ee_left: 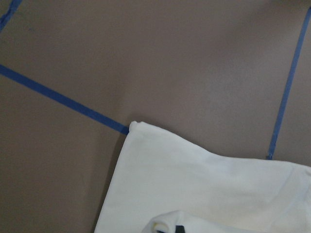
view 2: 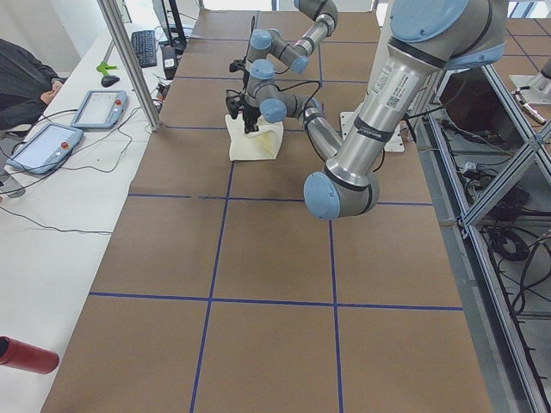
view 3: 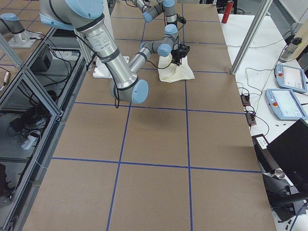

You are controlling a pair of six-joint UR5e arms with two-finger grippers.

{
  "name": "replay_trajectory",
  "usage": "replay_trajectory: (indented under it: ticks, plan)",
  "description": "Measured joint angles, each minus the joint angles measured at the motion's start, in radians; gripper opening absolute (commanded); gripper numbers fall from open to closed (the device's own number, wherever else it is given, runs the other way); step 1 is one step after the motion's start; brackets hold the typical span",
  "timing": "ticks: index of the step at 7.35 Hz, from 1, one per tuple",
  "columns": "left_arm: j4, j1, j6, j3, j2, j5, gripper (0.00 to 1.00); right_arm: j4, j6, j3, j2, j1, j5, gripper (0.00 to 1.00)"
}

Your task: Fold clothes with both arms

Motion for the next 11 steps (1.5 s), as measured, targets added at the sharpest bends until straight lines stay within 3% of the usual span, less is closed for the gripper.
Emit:
replay_trajectory:
  ticks: [2,4,7,9,11]
  plan:
    - [-0.028,-0.006,0.008,0.034,-0.02,0.018,1.0,0.042,-0.03,-0.037,0.021,0.023,0.022,1.0]
    - [-0.094,-0.014,0.051,0.038,-0.003,0.02,1.0,0.043,-0.056,-0.038,0.022,0.087,0.126,1.0]
    - [-0.464,-0.003,0.021,0.06,0.117,0.014,1.0,-0.065,-0.218,-0.005,0.013,0.204,0.284,1.0]
    - [-0.724,0.03,-0.054,0.174,0.125,0.014,1.0,-0.227,-0.353,0.071,0.002,0.25,0.305,1.0]
    - [-0.867,0.069,-0.114,0.264,0.106,0.012,1.0,-0.283,-0.411,0.115,-0.02,0.281,0.314,1.0]
